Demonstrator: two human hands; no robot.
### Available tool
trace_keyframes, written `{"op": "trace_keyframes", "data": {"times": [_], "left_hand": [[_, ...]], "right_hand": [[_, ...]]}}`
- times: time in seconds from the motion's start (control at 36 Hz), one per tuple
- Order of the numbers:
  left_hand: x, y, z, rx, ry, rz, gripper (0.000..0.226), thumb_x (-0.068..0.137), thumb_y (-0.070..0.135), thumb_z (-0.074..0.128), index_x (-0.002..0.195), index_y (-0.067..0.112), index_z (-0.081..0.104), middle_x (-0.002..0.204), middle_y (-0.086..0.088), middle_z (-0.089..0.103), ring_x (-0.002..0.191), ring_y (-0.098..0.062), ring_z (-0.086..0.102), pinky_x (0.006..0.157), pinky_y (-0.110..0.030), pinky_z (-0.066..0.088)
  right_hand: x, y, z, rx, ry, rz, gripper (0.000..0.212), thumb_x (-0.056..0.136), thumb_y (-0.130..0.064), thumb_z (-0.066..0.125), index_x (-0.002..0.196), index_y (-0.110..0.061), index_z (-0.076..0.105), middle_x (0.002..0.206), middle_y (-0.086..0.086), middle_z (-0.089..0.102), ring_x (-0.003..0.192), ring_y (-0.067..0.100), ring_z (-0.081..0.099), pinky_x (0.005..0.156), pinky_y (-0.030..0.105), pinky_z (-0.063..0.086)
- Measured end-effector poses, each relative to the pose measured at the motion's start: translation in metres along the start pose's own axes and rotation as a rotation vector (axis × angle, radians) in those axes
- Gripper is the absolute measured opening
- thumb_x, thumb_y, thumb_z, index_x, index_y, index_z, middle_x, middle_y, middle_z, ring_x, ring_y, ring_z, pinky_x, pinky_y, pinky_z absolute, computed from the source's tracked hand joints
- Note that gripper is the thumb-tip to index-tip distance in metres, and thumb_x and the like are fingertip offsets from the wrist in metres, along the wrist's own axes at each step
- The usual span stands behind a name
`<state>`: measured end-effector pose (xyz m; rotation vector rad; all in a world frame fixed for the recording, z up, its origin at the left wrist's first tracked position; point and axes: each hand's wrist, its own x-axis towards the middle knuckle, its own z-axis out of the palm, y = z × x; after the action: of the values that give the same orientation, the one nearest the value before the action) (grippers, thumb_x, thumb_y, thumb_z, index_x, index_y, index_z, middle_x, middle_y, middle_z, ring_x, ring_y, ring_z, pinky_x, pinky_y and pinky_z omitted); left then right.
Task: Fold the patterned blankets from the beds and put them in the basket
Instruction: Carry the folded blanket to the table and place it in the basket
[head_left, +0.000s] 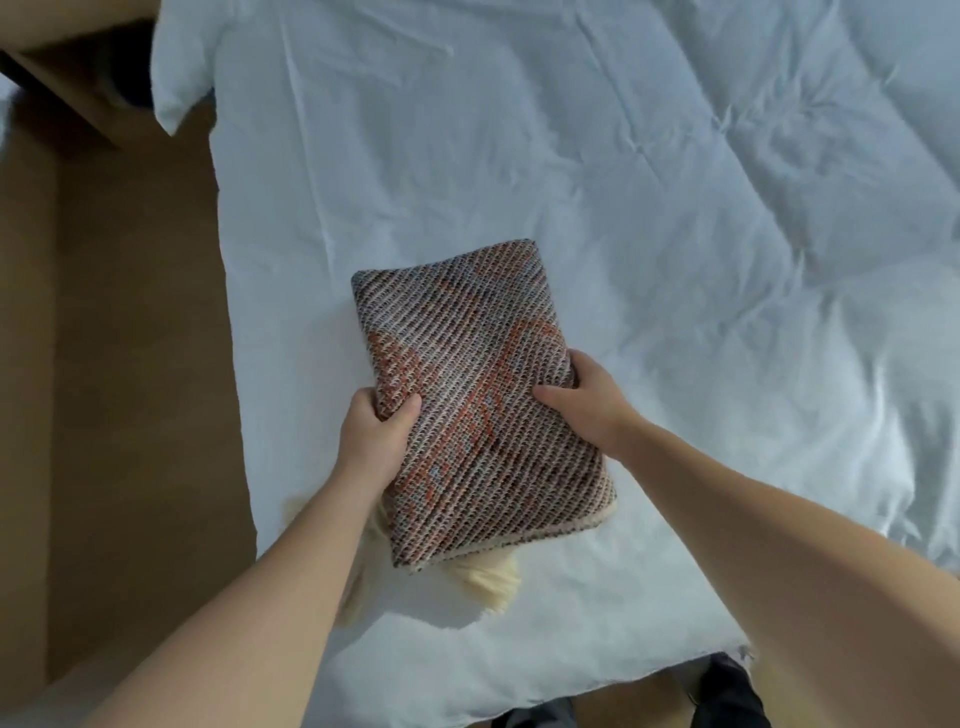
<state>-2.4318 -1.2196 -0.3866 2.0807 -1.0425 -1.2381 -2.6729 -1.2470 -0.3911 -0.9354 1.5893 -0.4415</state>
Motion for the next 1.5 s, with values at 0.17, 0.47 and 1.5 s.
{"op": "trace_keyframes", "data": {"times": [0.17, 0.47, 1.5], "left_hand": [[-0.039, 0.077, -0.005, 0.030, -0.026, 0.171, 0.032, 0.089, 0.032, 0.062, 0.114, 0.016, 0.051, 0.106, 0.001, 0.059, 0.094, -0.017, 0.057, 0.080, -0.031, 0.043], [-0.152, 0.255, 0.075, 0.004, -0.225, 0.453, 0.025, 0.090, 0.033, 0.061, 0.109, 0.020, 0.050, 0.100, 0.007, 0.059, 0.091, -0.011, 0.058, 0.078, -0.030, 0.044], [-0.590, 0.454, 0.563, 0.056, -1.155, 0.931, 0.024, 0.085, 0.016, 0.069, 0.104, 0.014, 0.055, 0.095, 0.000, 0.069, 0.085, -0.006, 0.067, 0.069, -0.018, 0.052]], "right_hand": [[-0.056, -0.034, -0.049, 0.020, 0.106, -0.118, 0.041, 0.089, -0.016, 0.061, 0.128, -0.021, 0.051, 0.103, -0.008, 0.063, 0.083, -0.003, 0.059, 0.063, 0.011, 0.042], [-0.202, -0.056, -0.227, 0.157, 0.484, -0.278, 0.040, 0.083, -0.014, 0.065, 0.121, -0.025, 0.057, 0.103, -0.004, 0.069, 0.094, 0.011, 0.065, 0.083, 0.029, 0.051], [-0.585, 0.242, -0.648, 0.679, 1.232, -0.155, 0.054, 0.070, -0.031, 0.074, 0.119, -0.021, 0.053, 0.111, 0.002, 0.066, 0.098, 0.019, 0.066, 0.089, 0.044, 0.054]]}}
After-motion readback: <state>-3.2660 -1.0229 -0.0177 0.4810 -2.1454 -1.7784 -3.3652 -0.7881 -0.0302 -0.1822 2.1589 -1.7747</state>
